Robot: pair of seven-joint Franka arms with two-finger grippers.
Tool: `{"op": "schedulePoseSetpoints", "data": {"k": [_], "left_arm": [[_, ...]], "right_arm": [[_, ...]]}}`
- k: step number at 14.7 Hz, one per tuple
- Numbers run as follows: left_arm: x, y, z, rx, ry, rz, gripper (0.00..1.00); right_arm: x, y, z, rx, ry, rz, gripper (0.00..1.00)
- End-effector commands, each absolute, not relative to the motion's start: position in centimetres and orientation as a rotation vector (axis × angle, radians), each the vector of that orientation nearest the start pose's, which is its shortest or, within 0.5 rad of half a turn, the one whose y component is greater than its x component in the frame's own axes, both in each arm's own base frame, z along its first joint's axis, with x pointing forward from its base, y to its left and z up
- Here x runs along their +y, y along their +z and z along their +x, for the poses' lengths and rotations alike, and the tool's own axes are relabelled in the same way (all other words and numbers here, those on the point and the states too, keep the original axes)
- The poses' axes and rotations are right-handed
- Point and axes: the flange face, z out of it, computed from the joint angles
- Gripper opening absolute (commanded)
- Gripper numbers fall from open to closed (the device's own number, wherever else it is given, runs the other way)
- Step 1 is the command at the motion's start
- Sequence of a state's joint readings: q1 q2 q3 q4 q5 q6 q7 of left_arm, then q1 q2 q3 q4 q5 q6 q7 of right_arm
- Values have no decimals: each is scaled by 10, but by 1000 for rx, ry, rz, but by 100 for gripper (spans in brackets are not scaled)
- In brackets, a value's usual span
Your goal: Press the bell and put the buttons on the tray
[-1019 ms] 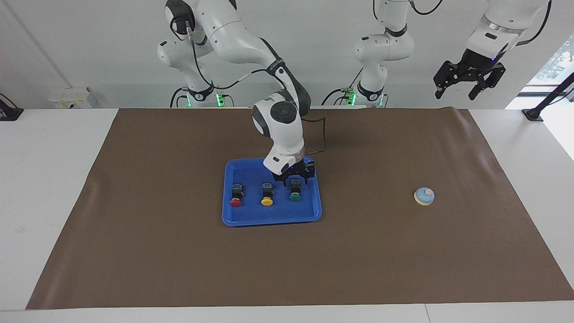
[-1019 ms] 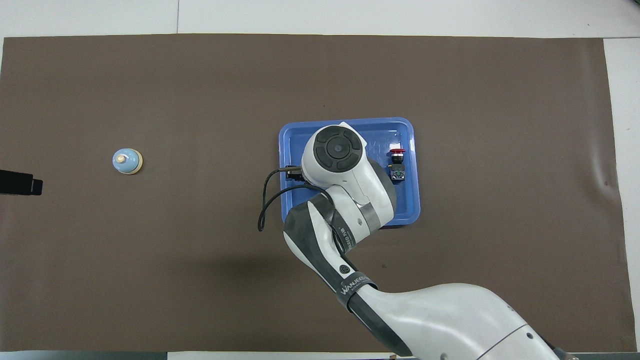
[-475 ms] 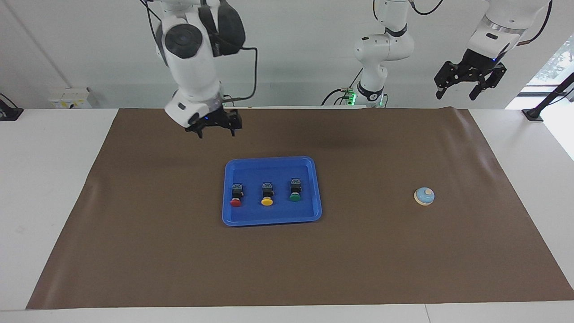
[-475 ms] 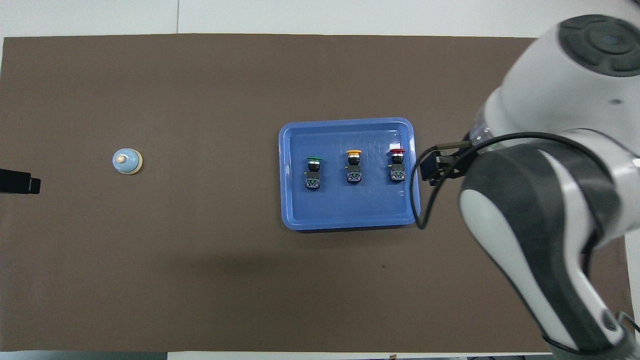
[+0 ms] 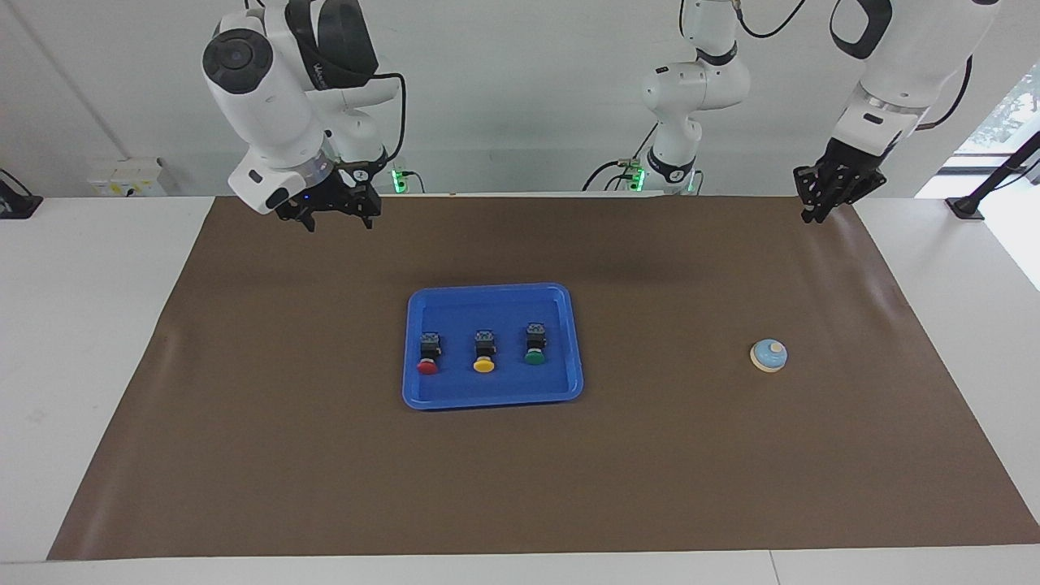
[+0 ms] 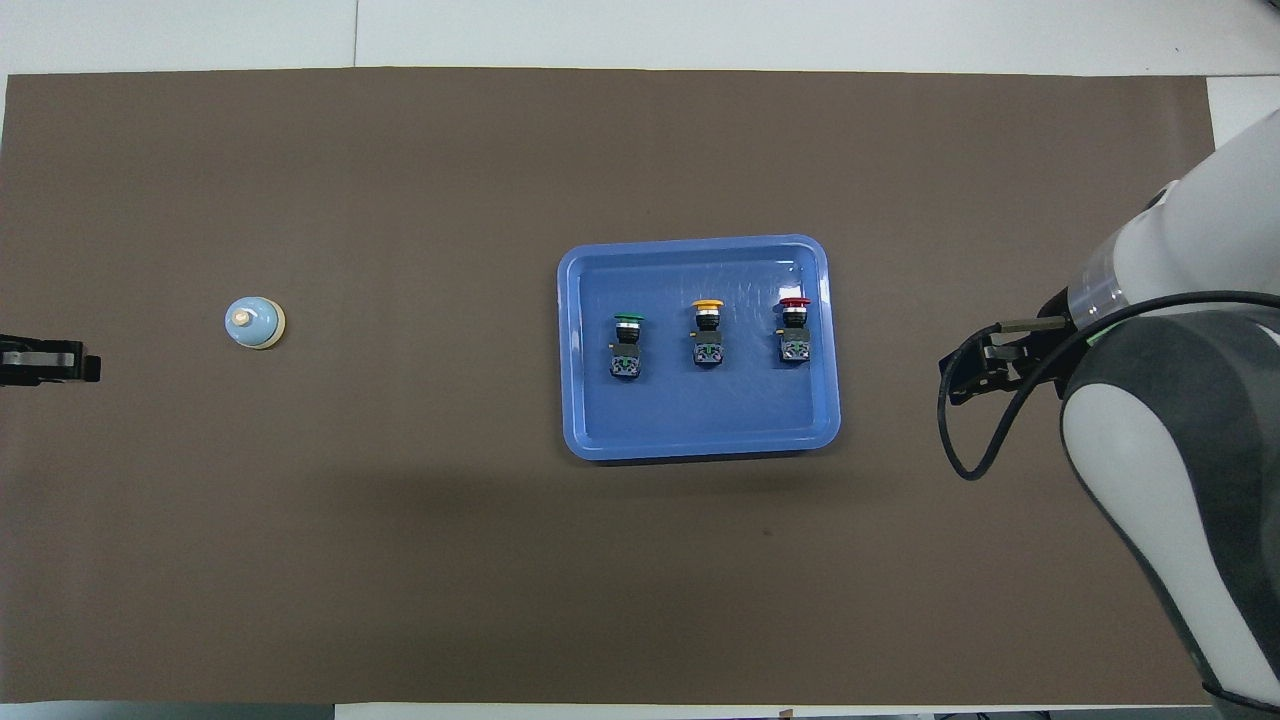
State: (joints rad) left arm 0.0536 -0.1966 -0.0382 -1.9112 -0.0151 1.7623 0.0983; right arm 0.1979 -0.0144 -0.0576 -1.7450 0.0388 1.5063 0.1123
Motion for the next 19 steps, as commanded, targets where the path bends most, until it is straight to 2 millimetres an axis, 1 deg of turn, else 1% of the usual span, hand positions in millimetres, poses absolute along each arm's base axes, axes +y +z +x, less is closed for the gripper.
{"op": "schedulePoseSetpoints", "data": {"k": [1,2,4,6,7,8,10,11,14,16,17,19], "left_arm": [[19,529,530,102,-35,-3129,0],[20,511,543,101,-47,-3130,0],[20,473,564,106,-19,-3135,0],[20,438,582,111,-34,-3138,0],[19,422,589,114,-34,-3139,0],[19,412,594,117,-34,-3139,0],[21,397,607,120,-39,-3139,0],[22,393,612,120,-39,-3140,0],[26,386,612,119,-49,-3139,0],[25,380,614,124,-53,-3139,0],[24,373,615,124,-54,-3139,0],[24,366,615,126,-61,-3139,0]], "right_arm": [[63,548,528,-79,333,-3118,100],[55,553,531,-81,314,-3127,100],[62,552,531,-111,332,-3141,100],[59,553,532,-101,330,-3141,100],[55,556,533,-92,323,-3139,100],[54,558,532,-84,316,-3135,100],[51,553,530,-57,330,-3134,100],[45,553,530,-45,333,-3132,100],[41,566,528,-36,282,-3135,100],[42,567,527,-40,282,-3135,100],[42,567,527,-40,282,-3135,100],[40,567,527,-41,282,-3136,100]]}}
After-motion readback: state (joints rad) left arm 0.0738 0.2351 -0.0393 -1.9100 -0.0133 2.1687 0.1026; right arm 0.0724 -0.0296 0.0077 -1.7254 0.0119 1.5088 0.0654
